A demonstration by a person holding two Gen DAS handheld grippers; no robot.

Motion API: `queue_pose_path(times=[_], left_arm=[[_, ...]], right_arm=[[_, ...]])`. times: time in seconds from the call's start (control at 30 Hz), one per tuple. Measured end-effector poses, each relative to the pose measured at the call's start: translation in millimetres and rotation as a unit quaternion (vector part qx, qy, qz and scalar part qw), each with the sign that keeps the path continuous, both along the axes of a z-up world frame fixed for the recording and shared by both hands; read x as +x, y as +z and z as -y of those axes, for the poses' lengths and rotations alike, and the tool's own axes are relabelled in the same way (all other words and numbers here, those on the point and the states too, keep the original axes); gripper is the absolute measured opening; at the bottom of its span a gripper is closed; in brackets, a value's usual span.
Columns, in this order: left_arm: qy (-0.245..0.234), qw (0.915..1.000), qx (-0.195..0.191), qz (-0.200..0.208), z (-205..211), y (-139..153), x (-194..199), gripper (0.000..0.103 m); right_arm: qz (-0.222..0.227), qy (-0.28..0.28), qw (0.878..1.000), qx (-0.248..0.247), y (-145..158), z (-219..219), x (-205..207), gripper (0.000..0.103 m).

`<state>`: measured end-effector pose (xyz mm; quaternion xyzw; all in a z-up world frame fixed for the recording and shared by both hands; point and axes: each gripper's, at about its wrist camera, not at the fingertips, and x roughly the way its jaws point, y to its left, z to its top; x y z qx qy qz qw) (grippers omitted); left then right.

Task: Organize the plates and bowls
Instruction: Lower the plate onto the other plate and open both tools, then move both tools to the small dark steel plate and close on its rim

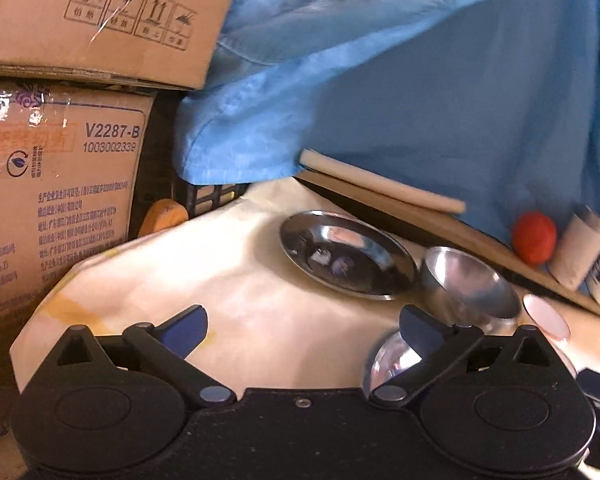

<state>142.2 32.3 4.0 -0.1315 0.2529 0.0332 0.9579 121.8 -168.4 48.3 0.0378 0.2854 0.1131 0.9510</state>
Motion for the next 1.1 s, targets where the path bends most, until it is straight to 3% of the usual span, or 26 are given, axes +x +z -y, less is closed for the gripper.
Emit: queue_pose_path(times=[0.17, 0.27, 0.5, 0.67, 0.83, 1.1], left_arm=[[0.022, 0.9991, -0.035, -0.007, -18, -1, 26, 0.102], [0.036, 0.9987, -0.036, 0.001, -23, -2, 40, 0.102], [0.039, 0.9987, -0.028, -0.016, -21, -5, 70, 0.102], [0.030, 0.9962, -0.065, -0.051, -24, -12, 89, 0.102], [0.032, 0.9941, -0.087, -0.057, -26, -18, 96, 0.102], [0.034, 0.9936, -0.094, -0.054, -27, -22, 104, 0.102]], right_arm=[[0.018, 0.023, 1.000, -0.004, 13, 0, 21, 0.099], [0.015, 0.040, 0.999, 0.002, 22, 0, 45, 0.100], [-0.023, 0.075, 0.996, 0.038, 28, -2, 114, 0.101], [-0.049, 0.097, 0.993, 0.044, 24, -9, 160, 0.101], [-0.077, 0.118, 0.988, 0.056, 20, -22, 202, 0.100], [-0.127, 0.144, 0.981, 0.025, -2, -51, 245, 0.100]])
